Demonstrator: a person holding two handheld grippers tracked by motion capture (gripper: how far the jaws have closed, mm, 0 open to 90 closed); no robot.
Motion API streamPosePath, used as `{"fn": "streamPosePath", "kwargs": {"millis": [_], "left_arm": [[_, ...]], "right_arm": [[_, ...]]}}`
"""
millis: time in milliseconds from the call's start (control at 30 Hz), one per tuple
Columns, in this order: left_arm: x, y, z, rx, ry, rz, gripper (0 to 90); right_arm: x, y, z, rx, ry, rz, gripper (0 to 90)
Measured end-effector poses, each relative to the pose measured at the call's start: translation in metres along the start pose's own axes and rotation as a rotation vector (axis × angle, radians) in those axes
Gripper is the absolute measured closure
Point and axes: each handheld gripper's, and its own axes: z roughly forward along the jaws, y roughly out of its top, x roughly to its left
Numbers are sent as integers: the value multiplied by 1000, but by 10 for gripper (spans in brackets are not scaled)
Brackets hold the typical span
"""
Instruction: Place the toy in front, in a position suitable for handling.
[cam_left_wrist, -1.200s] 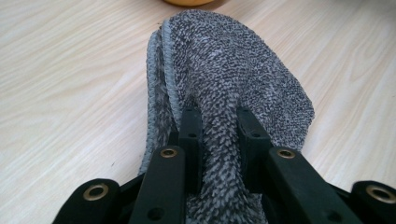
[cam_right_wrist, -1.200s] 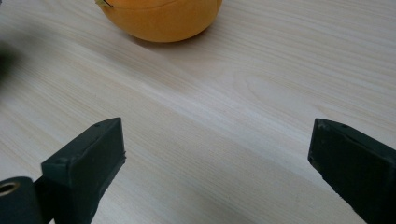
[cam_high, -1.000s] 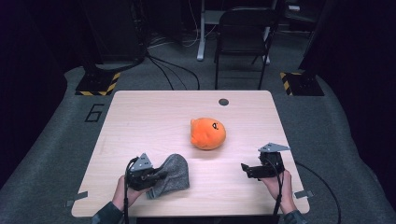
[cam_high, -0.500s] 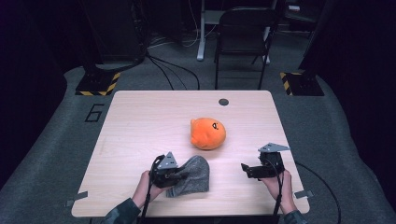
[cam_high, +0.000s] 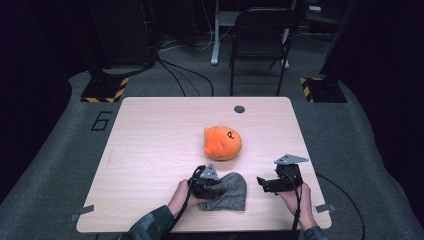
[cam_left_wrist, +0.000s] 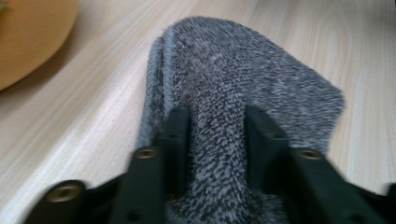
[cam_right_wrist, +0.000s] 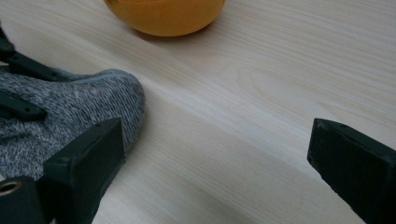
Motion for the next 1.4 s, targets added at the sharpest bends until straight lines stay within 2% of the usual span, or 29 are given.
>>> {"fn": "streamPosePath", "kwargs": {"millis": [33, 167, 233, 300, 367, 400, 533, 633, 700, 767, 833, 900, 1000, 1033, 1067, 1100, 1233, 1267, 1300, 1400], "left_arm": [[0, 0, -1, -7, -3, -4, 518], [0, 0, -14, -39, 38, -13, 323], [1, -3, -25, -57, 71, -28, 213], [6, -9, -40, -76, 91, -52, 153], [13, -16, -52, -93, 107, -78, 153], [17, -19, -57, -101, 130, -94, 149], [30, -31, -72, -122, 173, -149, 114], [39, -43, -77, -105, 221, -184, 95], [44, -51, -78, -76, 245, -196, 72], [49, -58, -79, -55, 276, -201, 48], [53, -62, -78, -45, 291, -236, 12], [56, -65, -77, -33, 310, -239, 0], [60, -67, -74, -31, 316, -249, 0], [62, -68, -73, -19, 328, -236, 0], [63, -69, -71, -16, 332, -246, 0], [65, -71, -70, -15, 330, -245, 0], [71, -76, -67, -11, 331, -268, 2], [73, -77, -66, 2, 330, -268, 2], [73, -77, -65, 2, 333, -271, 2], [74, -79, -64, -4, 335, -269, 3]], "right_arm": [[1, 0, 1, 6, 2, 1, 38], [5, -1, 3, 17, 17, -4, 38], [7, -1, 4, 15, 22, -18, 38], [13, 1, 5, 15, 34, -27, 38], [16, 2, 5, 18, 41, -34, 38], [19, 2, 7, 17, 46, -43, 38], [26, 3, 10, 21, 69, -47, 32], [33, 4, 13, 23, 84, -57, 31], [40, 4, 16, 26, 92, -69, 31], [51, 6, 21, 36, 109, -89, 32], [61, 7, 26, 37, 125, -115, 31], [75, 8, 33, 47, 145, -135, 30], [92, 12, 43, 55, 158, -187, 30], [95, 13, 46, 52, 162, -198, 31], [101, 13, 50, 56, 163, -189, 34], [104, 14, 54, 54, 169, -205, 34], [118, 10, 70, 97, 175, -240, 42], [122, 9, 73, 113, 172, -243, 54], [125, 8, 77, 126, 170, -271, 72], [126, 5, 82, 146, 171, -281, 156]]}}
